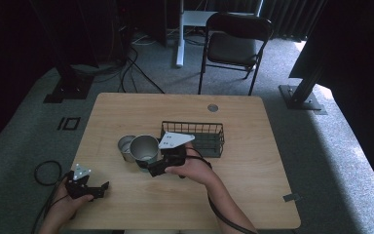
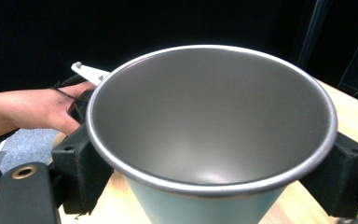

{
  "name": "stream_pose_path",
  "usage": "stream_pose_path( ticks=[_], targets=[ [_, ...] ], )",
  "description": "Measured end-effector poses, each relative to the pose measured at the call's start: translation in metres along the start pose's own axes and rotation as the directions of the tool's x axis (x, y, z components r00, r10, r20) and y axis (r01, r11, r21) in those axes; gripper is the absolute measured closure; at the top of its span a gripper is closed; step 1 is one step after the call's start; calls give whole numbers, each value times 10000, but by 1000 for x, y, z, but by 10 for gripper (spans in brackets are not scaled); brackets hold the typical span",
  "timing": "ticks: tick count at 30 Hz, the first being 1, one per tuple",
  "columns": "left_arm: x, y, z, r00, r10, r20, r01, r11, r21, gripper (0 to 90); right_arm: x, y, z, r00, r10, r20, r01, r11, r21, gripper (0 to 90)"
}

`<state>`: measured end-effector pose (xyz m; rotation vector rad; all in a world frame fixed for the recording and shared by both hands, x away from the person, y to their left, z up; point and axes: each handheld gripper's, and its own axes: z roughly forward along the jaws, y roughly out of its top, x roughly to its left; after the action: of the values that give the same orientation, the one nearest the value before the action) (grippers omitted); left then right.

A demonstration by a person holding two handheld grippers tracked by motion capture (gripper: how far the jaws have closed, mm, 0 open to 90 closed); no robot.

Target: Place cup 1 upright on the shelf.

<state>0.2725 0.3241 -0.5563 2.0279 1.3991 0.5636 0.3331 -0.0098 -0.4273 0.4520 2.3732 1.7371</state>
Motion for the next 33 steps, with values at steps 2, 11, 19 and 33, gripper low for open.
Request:
stream_pose_path(
  ticks=[2,11,19,33],
  targets=[
    [0,0,0,10000,1,3,-1,10000,11,5,-4,5,-5,9994,170,296,-167,9998,-113,136],
    [0,0,0,10000,1,0,-1,10000,5,5,-17,16,-23,9921,353,1208,-307,9987,-395,136],
    [0,0,0,10000,3,0,-3,10000,7,5,-29,28,-41,9795,472,1957,-355,9974,-627,136],
    [0,0,0,10000,-3,-3,3,10000,-7,5,-54,27,-68,9156,1253,3820,-940,9906,-997,136]
  ],
)
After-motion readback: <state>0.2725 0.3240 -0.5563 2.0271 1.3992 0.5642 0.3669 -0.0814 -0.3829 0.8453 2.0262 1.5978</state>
